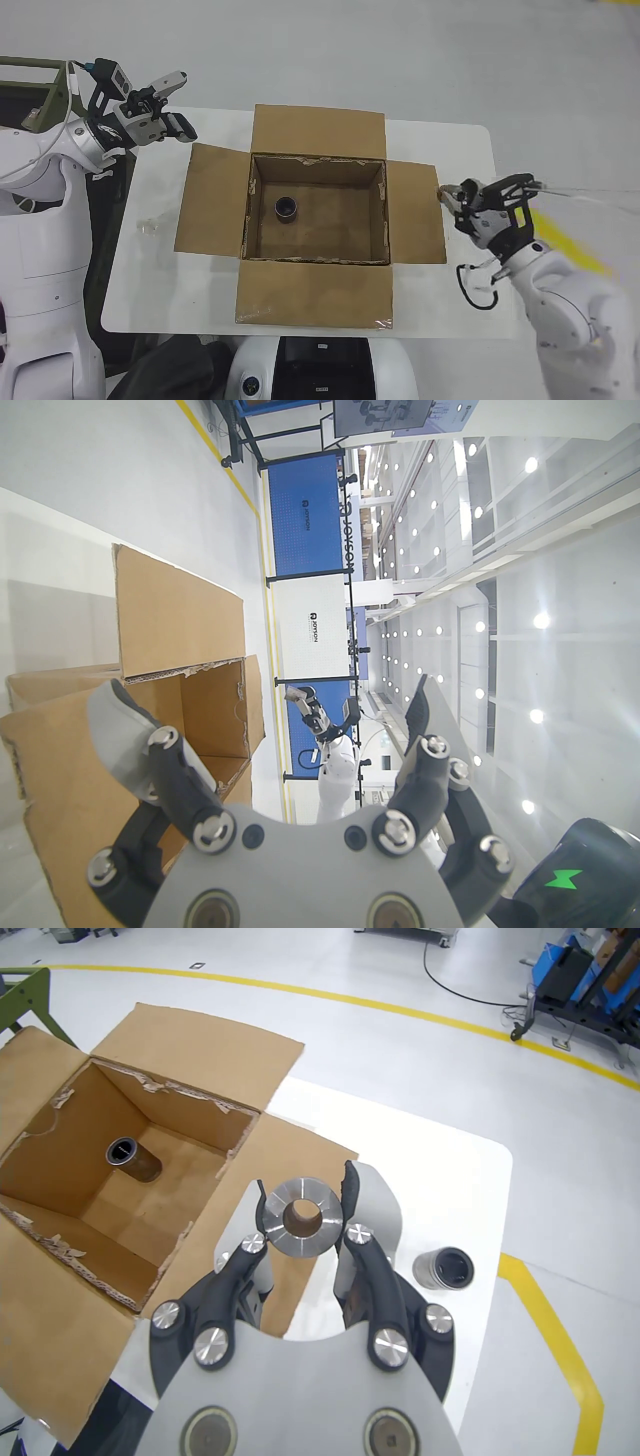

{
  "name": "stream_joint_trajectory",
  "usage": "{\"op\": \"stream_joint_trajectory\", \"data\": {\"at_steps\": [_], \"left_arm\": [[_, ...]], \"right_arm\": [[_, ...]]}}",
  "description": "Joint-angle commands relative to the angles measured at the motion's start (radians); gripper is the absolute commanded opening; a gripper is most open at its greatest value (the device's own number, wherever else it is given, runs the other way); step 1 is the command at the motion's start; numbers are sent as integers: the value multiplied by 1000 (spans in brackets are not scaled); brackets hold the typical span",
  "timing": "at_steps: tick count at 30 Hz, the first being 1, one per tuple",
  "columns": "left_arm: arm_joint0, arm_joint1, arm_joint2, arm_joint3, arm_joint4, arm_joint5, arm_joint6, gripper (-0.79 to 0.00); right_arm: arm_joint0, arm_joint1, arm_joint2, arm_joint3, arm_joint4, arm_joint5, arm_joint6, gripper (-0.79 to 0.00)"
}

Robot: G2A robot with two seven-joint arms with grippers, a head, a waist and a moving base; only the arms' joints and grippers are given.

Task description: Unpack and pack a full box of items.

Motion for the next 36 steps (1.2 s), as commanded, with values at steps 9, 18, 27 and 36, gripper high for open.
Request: {"op": "stream_joint_trajectory", "data": {"at_steps": [9,18,27,36], "left_arm": [[0,0,0,0,0,0,0,0],[0,0,0,0,0,0,0,0],[0,0,0,0,0,0,0,0],[0,0,0,0,0,0,0,0]], "right_arm": [[150,-14,-251,29,-66,20,58,-785],[259,-30,-444,55,-148,19,125,-785],[262,-31,-448,57,-151,19,126,-785],[259,-31,-447,58,-151,21,116,-785]]}}
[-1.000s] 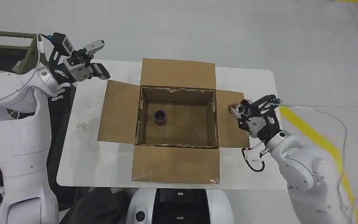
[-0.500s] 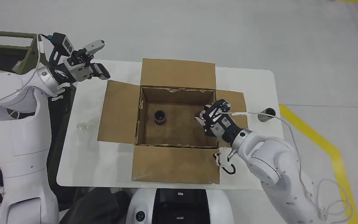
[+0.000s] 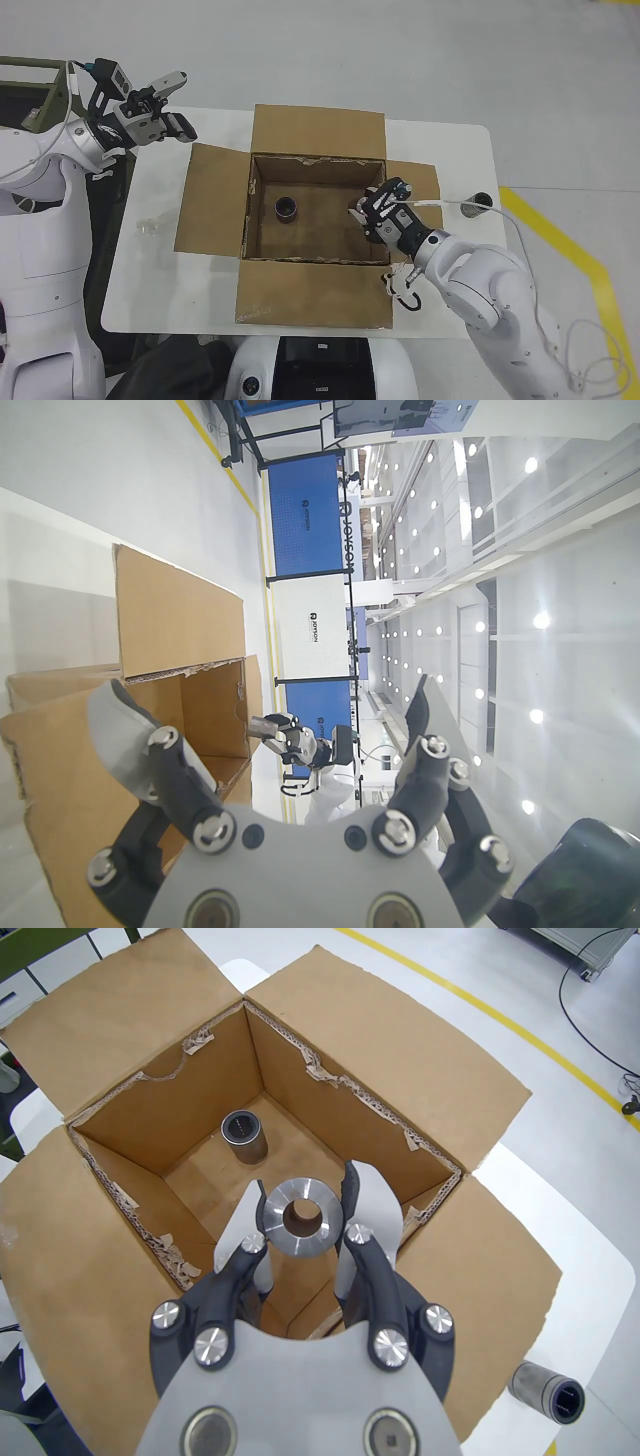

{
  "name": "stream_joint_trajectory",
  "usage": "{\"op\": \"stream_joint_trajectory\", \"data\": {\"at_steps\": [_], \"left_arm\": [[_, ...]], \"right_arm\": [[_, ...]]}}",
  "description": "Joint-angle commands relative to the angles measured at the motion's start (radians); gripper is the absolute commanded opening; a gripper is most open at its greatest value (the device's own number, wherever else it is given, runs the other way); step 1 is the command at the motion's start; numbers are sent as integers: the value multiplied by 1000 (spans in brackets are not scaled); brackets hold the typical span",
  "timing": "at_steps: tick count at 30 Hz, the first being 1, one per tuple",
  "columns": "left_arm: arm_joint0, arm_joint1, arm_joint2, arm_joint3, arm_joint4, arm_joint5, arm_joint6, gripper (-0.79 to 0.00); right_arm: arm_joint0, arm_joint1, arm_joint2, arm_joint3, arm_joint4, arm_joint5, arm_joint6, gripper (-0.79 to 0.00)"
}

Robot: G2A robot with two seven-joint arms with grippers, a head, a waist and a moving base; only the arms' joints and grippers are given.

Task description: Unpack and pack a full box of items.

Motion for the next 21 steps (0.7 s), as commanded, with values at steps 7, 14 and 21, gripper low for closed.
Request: {"op": "stream_joint_trajectory", "data": {"at_steps": [7,14,21], "left_arm": [[0,0,0,0,0,0,0,0],[0,0,0,0,0,0,0,0],[0,0,0,0,0,0,0,0]], "right_arm": [[89,-11,-70,75,6,-66,-15,-785],[289,-52,-232,266,64,-95,25,-785],[403,-93,-346,421,106,-77,28,-785]]}}
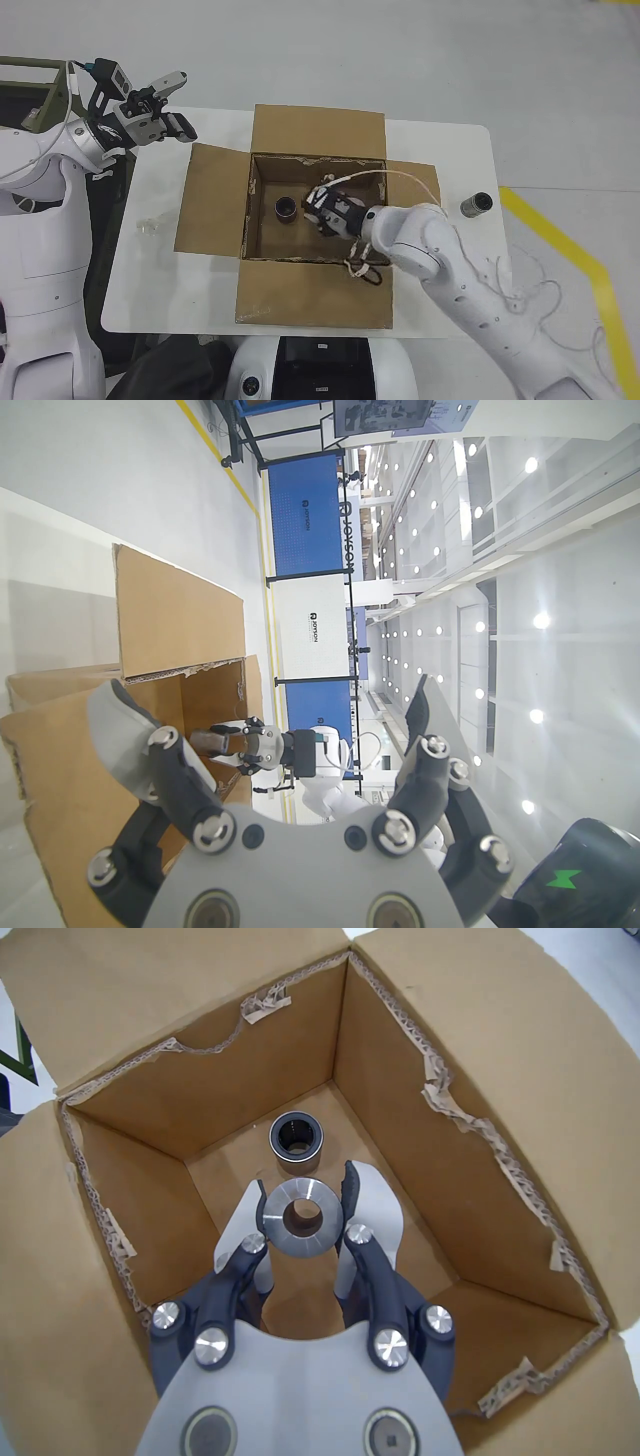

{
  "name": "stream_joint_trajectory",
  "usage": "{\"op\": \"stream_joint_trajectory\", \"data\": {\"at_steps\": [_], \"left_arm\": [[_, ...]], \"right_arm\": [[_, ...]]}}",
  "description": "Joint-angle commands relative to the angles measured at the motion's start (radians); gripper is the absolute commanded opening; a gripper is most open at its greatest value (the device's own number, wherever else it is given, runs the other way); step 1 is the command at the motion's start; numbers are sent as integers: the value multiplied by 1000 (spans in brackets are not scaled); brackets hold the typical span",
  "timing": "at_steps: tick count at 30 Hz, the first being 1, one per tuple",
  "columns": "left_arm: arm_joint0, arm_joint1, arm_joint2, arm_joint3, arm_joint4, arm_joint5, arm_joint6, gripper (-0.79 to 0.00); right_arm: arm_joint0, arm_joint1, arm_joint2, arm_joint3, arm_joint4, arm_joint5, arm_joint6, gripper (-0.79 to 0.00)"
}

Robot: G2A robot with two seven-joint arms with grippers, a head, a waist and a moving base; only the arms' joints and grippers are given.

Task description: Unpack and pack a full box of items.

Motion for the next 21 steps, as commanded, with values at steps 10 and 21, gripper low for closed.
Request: {"op": "stream_joint_trajectory", "data": {"at_steps": [10,21], "left_arm": [[0,0,0,0,0,0,0,0],[0,0,0,0,0,0,0,0]], "right_arm": [[102,-45,-83,171,36,23,7,-785],[184,-93,-156,331,64,10,-6,-785]]}}
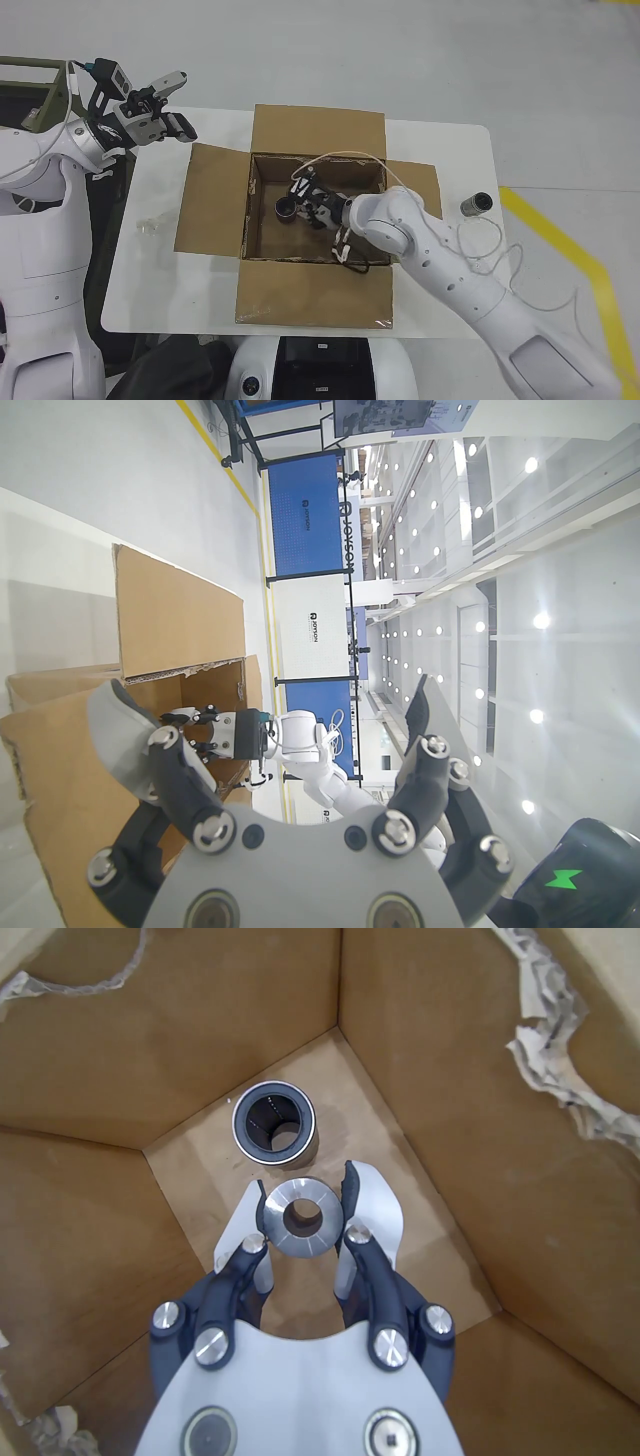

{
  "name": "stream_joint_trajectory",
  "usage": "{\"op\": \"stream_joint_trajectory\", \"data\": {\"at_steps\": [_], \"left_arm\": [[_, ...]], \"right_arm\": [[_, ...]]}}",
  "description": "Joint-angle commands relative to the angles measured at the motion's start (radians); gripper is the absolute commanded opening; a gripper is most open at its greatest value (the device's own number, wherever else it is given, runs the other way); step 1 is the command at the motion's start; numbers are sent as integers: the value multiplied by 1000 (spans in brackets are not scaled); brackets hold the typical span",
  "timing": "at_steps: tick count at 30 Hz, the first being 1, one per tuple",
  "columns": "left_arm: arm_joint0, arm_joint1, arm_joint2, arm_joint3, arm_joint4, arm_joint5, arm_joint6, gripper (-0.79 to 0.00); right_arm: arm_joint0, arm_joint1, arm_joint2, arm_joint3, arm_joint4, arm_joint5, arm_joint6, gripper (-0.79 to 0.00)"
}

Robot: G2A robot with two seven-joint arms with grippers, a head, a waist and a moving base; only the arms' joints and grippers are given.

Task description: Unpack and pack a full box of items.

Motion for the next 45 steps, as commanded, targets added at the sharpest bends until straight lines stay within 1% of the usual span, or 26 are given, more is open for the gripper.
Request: {"op": "stream_joint_trajectory", "data": {"at_steps": [1,6,13,14,16,17,24,26,31,37,45], "left_arm": [[0,0,0,0,0,0,0,0],[0,0,0,0,0,0,0,0],[0,0,0,0,0,0,0,0],[0,0,0,0,0,0,0,0],[0,0,0,0,0,0,0,0],[0,0,0,0,0,0,0,0],[0,0,0,0,0,0,0,0],[0,0,0,0,0,0,0,0],[0,0,0,0,0,0,0,0],[0,0,0,0,0,0,0,0],[0,0,0,0,0,0,0,0]], "right_arm": [[10,-7,-12,24,-3,0,5,-785],[31,-25,-30,78,3,-1,-1,-785],[41,-38,-34,121,9,-13,-12,-785],[42,-40,-34,126,9,-15,-13,-720],[43,-42,-33,134,9,-18,-15,-619],[44,-44,-33,138,9,-20,-16,-582],[50,-54,-32,163,8,-27,-17,-480],[51,-56,-30,166,7,-29,-16,-434],[44,-55,-17,156,-4,-28,-16,-409],[-2,-35,36,65,-35,-27,-37,-403],[-137,16,156,-170,-90,-40,-33,-403]]}}
